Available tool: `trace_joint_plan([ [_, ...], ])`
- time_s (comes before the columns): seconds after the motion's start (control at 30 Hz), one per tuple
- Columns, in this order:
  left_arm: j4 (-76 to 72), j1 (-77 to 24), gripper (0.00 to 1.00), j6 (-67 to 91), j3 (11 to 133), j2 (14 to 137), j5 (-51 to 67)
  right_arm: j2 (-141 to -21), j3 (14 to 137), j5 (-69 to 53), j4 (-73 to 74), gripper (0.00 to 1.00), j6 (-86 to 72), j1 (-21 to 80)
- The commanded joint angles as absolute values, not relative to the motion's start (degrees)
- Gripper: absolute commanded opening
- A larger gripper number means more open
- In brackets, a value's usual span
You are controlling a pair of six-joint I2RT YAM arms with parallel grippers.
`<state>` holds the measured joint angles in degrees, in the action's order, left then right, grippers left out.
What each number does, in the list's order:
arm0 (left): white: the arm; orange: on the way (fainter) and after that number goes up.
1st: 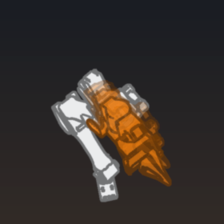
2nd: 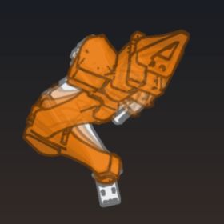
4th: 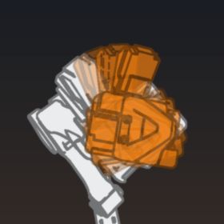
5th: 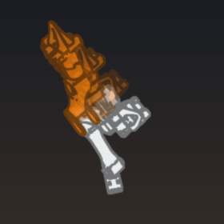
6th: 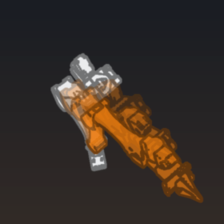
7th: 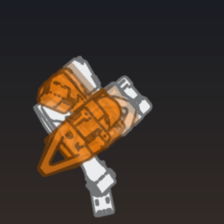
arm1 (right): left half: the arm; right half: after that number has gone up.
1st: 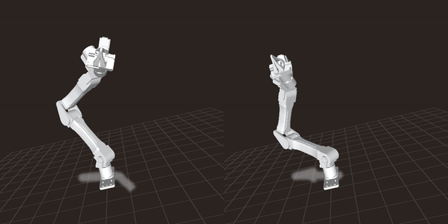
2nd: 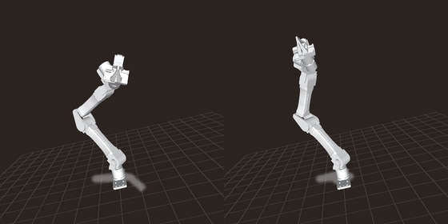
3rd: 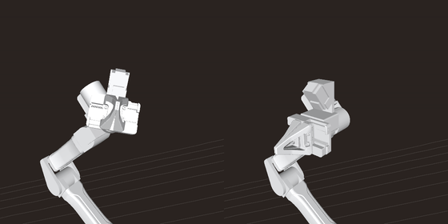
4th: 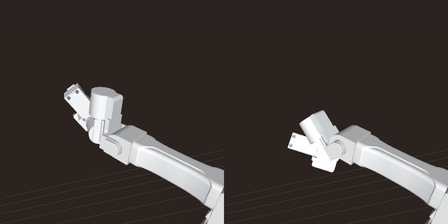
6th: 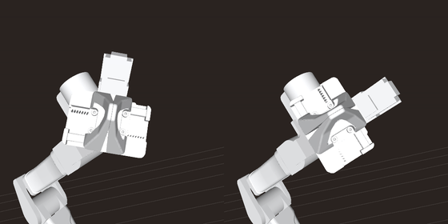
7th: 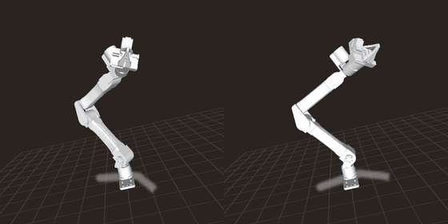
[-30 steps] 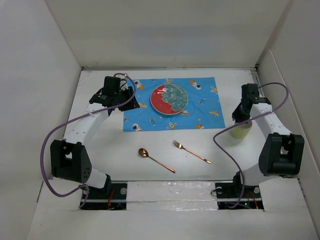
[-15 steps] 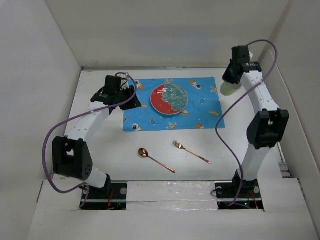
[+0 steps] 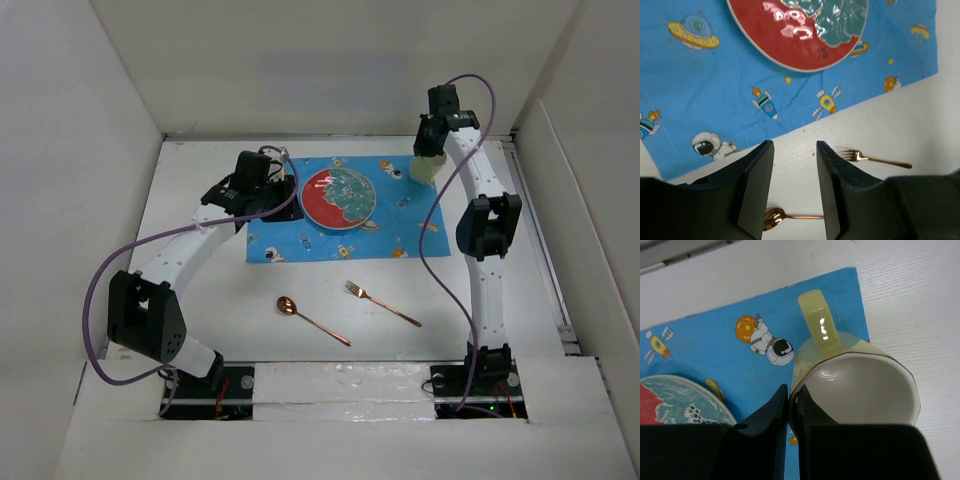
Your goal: Set the dinner table for one person
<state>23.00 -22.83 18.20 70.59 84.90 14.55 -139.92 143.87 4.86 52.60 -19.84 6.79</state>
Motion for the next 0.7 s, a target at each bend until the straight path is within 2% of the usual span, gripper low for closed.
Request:
trace_joint_plan([
  [0.0,21.8,-22.2,0.37,17.2,74.2,82.2,13.8,-138.0,148.4,4.7,48.8,0.0,-16.4,8.1],
  [0.27,19.9,-22.2,0.38,19.0,72.4,80.6,14.6,-143.0,149.6,6.1,47.8,0.0,-15.8,8.6],
  [0.3,20.1,-22.2,0.38,18.9,72.9,80.3,14.2,-144.1,149.5,7.5,47.8,0.05,-15.2,9.2],
  [0.33,20.1,-22.2,0.38,18.9,72.9,80.3,14.2,-144.1,149.5,8.3,47.8,0.05,-15.2,9.2],
  [0.37,20.1,-22.2,0.38,19.1,72.9,80.1,14.1,-144.4,149.5,8.7,47.7,0.17,-14.9,9.2],
  [0.47,20.2,-22.2,0.38,19.6,72.8,79.4,13.4,-144.3,149.2,7.5,46.8,0.42,-15.4,9.2],
  [0.57,20.9,-22.2,0.38,19.6,72.9,78.9,12.5,-142.7,149.2,6.5,45.5,0.57,-16.6,9.2],
  [0.67,22.3,-22.2,0.39,18.6,75.1,78.9,11.1,-138.1,148.6,3.4,43.5,0.64,-17.7,9.2],
])
